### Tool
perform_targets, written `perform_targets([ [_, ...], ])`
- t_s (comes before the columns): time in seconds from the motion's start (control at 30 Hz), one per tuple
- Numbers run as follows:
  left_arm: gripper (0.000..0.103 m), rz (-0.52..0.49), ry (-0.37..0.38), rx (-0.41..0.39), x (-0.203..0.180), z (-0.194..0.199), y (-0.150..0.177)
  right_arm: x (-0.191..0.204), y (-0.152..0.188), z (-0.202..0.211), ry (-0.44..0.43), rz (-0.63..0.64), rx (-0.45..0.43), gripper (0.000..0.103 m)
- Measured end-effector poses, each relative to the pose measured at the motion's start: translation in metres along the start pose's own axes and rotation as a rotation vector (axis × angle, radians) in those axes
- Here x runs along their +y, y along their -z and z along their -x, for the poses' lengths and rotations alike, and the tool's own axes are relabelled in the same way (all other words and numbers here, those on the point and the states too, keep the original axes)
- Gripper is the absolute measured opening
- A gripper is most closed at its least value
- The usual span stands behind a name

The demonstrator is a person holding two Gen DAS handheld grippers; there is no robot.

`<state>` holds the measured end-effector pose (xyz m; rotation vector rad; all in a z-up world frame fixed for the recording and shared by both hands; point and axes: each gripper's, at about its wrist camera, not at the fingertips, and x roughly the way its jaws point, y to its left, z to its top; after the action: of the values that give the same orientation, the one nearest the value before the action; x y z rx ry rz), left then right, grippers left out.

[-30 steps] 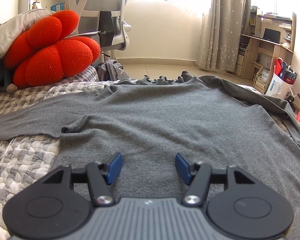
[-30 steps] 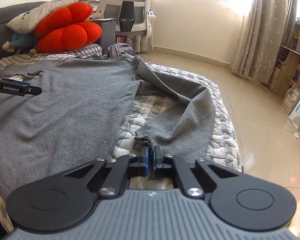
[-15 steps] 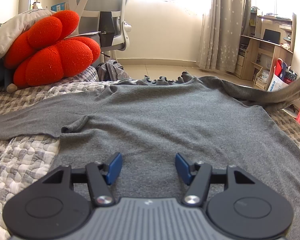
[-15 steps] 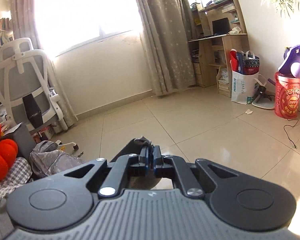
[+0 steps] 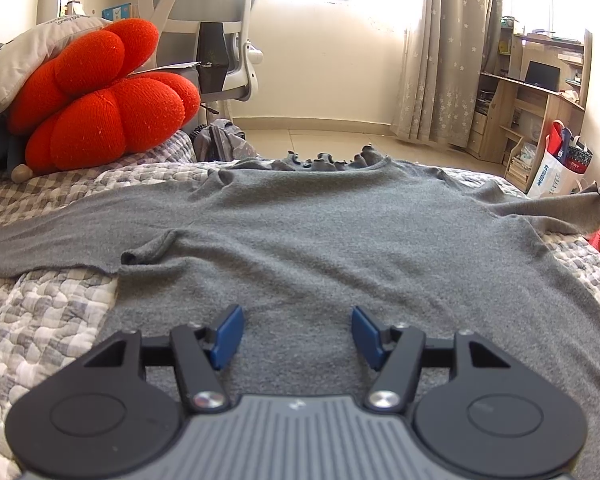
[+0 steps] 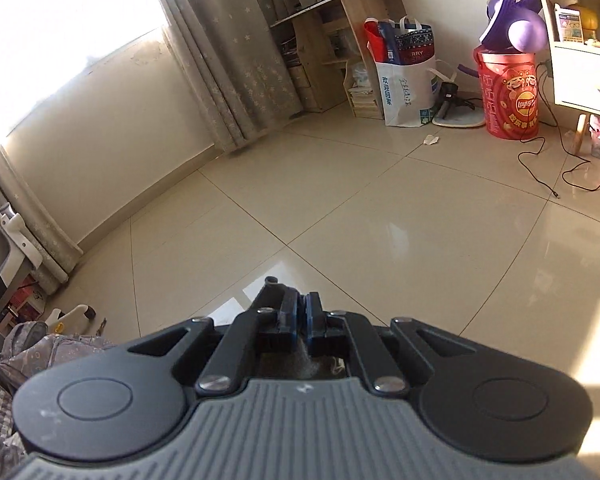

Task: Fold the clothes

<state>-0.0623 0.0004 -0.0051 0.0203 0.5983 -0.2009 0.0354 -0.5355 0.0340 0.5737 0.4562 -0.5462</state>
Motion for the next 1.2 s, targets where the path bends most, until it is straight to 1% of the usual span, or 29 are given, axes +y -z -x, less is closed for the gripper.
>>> perform_targets([
  [0.03, 0.062, 0.001, 0.001, 0.0, 0.0, 0.0, 0.0, -0.001, -0.003, 0.001, 0.017, -0.01, -0.007, 0.003],
  [0.1, 0.063, 0.003, 0.003, -0.001, 0.0, 0.0, 0.0, 0.0, 0.0, -0.003, 0.117, 0.029, 0.006, 0.004],
  [0.13, 0.063, 0.004, 0.005, -0.001, 0.001, 0.0, 0.0, -0.001, 0.005, -0.003, 0.132, 0.042, 0.017, 0.007],
  [0.17, 0.063, 0.005, 0.006, -0.001, 0.001, 0.0, 0.0, -0.003, 0.012, 0.0, 0.087, 0.047, 0.038, 0.017],
  [0.2, 0.063, 0.005, 0.007, -0.001, 0.001, 0.0, 0.0, -0.004, 0.021, 0.004, 0.029, 0.054, 0.063, 0.017],
  [0.23, 0.063, 0.005, 0.009, -0.001, 0.002, 0.0, 0.0, -0.002, 0.031, 0.011, -0.066, 0.066, 0.102, 0.017],
  [0.27, 0.064, 0.004, 0.01, -0.001, 0.001, 0.0, 0.0, 0.0, 0.041, 0.018, -0.16, 0.077, 0.14, 0.021],
  [0.3, 0.064, 0.003, 0.01, 0.0, 0.001, 0.0, 0.0, 0.003, 0.052, 0.027, -0.247, 0.093, 0.175, 0.029],
  [0.33, 0.064, 0.002, 0.01, 0.0, 0.001, 0.0, 0.0, 0.009, 0.067, 0.039, -0.314, 0.121, 0.201, 0.033],
  [0.37, 0.064, 0.001, 0.009, 0.0, 0.0, 0.0, 0.0, 0.015, 0.081, 0.051, -0.371, 0.157, 0.222, 0.04],
  [0.43, 0.064, -0.001, 0.009, 0.0, 0.0, -0.001, 0.0, 0.031, 0.107, 0.072, -0.431, 0.278, 0.237, 0.041],
  [0.47, 0.064, 0.0, 0.009, 0.0, 0.0, -0.001, 0.0, 0.041, 0.119, 0.083, -0.442, 0.356, 0.234, 0.041],
  [0.5, 0.065, 0.001, 0.01, 0.0, 0.0, -0.001, 0.0, 0.047, 0.127, 0.088, -0.446, 0.39, 0.24, 0.041],
  [0.53, 0.065, 0.003, 0.012, -0.001, 0.001, 0.0, 0.0, 0.05, 0.132, 0.09, -0.454, 0.386, 0.258, 0.041],
  [0.63, 0.065, 0.009, 0.017, -0.001, 0.002, -0.001, 0.0, 0.036, 0.128, 0.07, -0.514, 0.057, 0.395, 0.041],
  [0.67, 0.065, 0.011, 0.018, -0.002, 0.003, -0.001, 0.0, 0.029, 0.126, 0.062, -0.506, -0.071, 0.412, 0.041],
  [0.7, 0.065, 0.013, 0.02, -0.002, 0.003, -0.001, 0.0, 0.027, 0.126, 0.058, -0.492, -0.143, 0.4, 0.038],
  [0.73, 0.065, 0.015, 0.022, -0.002, 0.003, -0.001, 0.0, 0.026, 0.125, 0.055, -0.465, -0.177, 0.377, 0.032],
  [0.77, 0.065, 0.017, 0.023, -0.002, 0.004, -0.001, 0.0, 0.025, 0.125, 0.052, -0.437, -0.21, 0.354, 0.021],
  [0.8, 0.065, 0.019, 0.025, -0.003, 0.004, -0.001, 0.0, 0.024, 0.125, 0.049, -0.414, -0.241, 0.335, 0.014],
  [0.83, 0.065, 0.021, 0.028, -0.004, 0.004, -0.001, 0.0, 0.024, 0.127, 0.047, -0.402, -0.259, 0.328, 0.012],
  [0.9, 0.066, 0.027, 0.033, -0.006, 0.005, 0.0, 0.001, 0.024, 0.131, 0.045, -0.38, -0.271, 0.32, 0.0],
  [0.97, 0.066, 0.033, 0.039, -0.006, 0.006, 0.0, 0.001, 0.023, 0.13, 0.048, -0.394, -0.282, 0.302, 0.0],
  [1.07, 0.066, 0.039, 0.045, -0.007, 0.007, 0.0, 0.001, 0.014, 0.125, 0.052, -0.43, -0.338, 0.271, 0.0],
  [1.1, 0.066, 0.039, 0.046, -0.007, 0.007, 0.0, 0.001, 0.012, 0.125, 0.051, -0.437, -0.349, 0.276, 0.001],
  [1.2, 0.067, 0.038, 0.045, -0.007, 0.006, 0.0, 0.0, 0.007, 0.132, 0.043, -0.427, -0.393, 0.334, 0.007],
])
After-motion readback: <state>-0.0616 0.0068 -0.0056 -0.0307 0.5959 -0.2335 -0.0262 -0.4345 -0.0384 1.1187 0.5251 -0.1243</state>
